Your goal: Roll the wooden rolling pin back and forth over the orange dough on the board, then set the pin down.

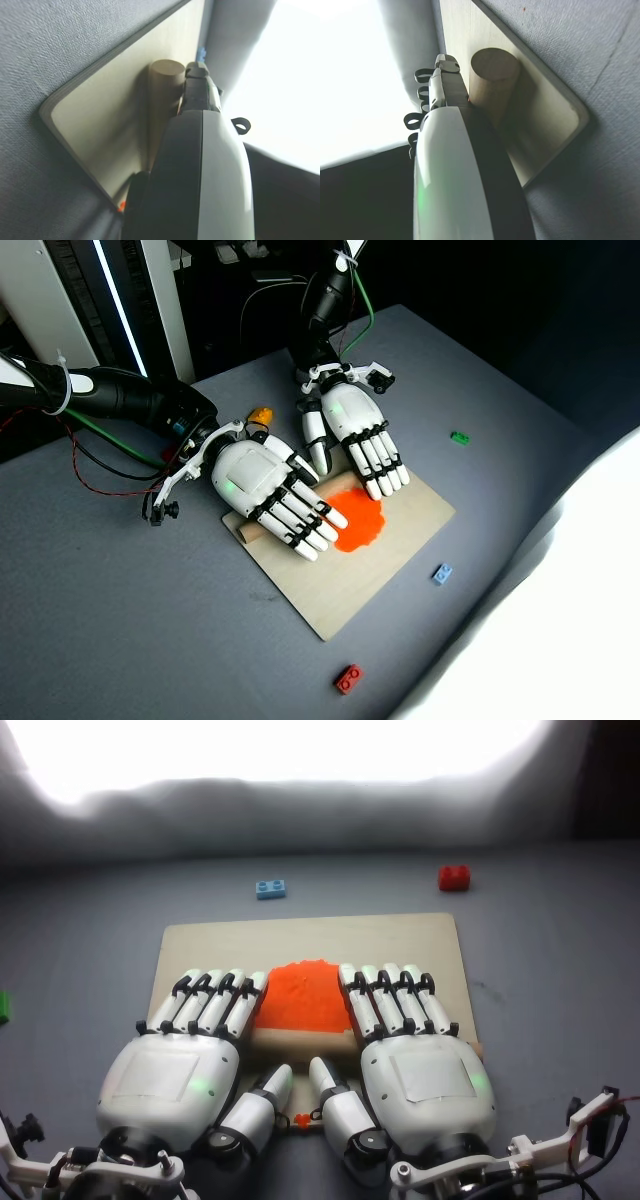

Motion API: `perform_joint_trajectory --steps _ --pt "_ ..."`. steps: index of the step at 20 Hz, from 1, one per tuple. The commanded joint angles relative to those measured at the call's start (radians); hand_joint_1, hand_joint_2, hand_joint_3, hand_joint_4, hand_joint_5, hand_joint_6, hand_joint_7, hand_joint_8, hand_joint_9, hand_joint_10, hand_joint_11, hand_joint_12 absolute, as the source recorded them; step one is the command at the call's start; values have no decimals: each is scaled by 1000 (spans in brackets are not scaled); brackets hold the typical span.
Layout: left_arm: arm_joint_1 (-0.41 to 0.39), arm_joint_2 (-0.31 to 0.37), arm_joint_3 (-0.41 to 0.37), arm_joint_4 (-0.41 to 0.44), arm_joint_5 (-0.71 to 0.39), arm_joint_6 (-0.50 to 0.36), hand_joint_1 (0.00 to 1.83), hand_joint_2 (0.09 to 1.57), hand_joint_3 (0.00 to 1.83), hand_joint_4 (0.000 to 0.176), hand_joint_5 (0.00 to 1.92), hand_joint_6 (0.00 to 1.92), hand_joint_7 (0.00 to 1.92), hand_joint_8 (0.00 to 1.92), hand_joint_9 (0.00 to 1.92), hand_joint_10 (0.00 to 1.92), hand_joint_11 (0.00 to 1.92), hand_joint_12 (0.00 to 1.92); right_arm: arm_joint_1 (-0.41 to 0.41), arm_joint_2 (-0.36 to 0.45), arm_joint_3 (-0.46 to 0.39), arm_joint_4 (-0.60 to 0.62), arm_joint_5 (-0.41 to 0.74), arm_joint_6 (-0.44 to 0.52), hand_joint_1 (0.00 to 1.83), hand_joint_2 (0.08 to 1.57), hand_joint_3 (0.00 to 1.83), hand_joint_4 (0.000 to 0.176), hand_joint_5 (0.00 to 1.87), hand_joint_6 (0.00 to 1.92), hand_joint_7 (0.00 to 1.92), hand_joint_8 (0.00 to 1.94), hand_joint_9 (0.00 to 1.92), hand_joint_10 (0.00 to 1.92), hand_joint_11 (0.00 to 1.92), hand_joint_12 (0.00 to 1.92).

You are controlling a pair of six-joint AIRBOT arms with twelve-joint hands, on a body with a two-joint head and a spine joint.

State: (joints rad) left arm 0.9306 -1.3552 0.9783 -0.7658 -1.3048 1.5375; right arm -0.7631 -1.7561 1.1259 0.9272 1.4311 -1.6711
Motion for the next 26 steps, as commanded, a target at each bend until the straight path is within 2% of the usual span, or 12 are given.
perform_joint_trajectory --steps 1,11,26 --pt "-8 7 6 61 -92 -7 0 1569 31 0 8 3 16 3 0 0 0 0 7 1 5 -79 79 10 0 1560 31 0 21 8 26 3 4 2 0 0" --pt "-15 7 10 61 -85 -22 0 1563 19 0 22 7 25 4 0 0 0 0 16 12 19 -79 53 28 0 1558 18 0 86 23 91 17 53 15 10 4" --pt "-27 -1 33 61 -51 -34 0 1561 9 0 20 4 27 4 13 5 0 0 28 18 59 -79 6 48 0 1546 3 0 70 6 75 3 40 5 0 0"
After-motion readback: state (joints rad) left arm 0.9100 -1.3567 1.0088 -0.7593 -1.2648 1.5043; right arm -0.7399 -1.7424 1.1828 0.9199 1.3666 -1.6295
